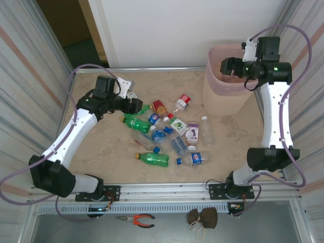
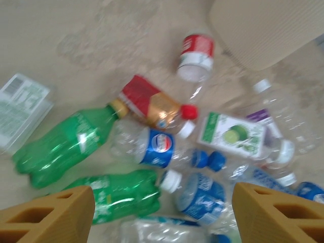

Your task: Put the plastic bottles in the bin

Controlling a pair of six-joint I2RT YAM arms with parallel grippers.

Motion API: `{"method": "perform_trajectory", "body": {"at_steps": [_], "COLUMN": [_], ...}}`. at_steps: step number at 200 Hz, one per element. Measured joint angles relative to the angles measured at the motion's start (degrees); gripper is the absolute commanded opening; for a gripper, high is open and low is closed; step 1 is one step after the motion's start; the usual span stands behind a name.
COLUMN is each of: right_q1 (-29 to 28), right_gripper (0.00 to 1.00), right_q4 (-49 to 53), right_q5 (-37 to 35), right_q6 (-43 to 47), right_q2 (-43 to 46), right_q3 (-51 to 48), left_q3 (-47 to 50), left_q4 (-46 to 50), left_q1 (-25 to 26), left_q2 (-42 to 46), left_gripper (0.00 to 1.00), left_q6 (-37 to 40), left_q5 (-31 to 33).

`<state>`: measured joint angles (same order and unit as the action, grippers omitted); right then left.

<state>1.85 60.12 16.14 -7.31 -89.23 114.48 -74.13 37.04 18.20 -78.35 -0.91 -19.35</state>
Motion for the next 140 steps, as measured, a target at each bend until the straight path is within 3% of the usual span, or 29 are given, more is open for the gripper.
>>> {"method": "perform_trajectory", "body": {"at_steps": [68,109,140], "right_q1": [-0.28,-0.87,-1.53], "right_gripper": [0.82,0.82,0.82], "right_q4": [-1.84,-2.71,-3.15], "right_q5": [2.19,2.71,3.41], "right_q6": [-1.27,-1.29,-1.27], "right_q2": [5.66,6.45,6.45], "right_q3": [-6.19,-9.05,-9.51], "left_q3": [-5.92,-7.74,-9.66], "left_q4": [8.66,9.66,9.22], "left_q1": [-10.67,-17.31,-18.38], "left_q2": [-12.74,-20.96,-27.41], "left_gripper": [0.71,0.74,0.75], "left_q6": [8.83,17.14,26.56], "left_q5": [7.41,6.93,6.71]}}
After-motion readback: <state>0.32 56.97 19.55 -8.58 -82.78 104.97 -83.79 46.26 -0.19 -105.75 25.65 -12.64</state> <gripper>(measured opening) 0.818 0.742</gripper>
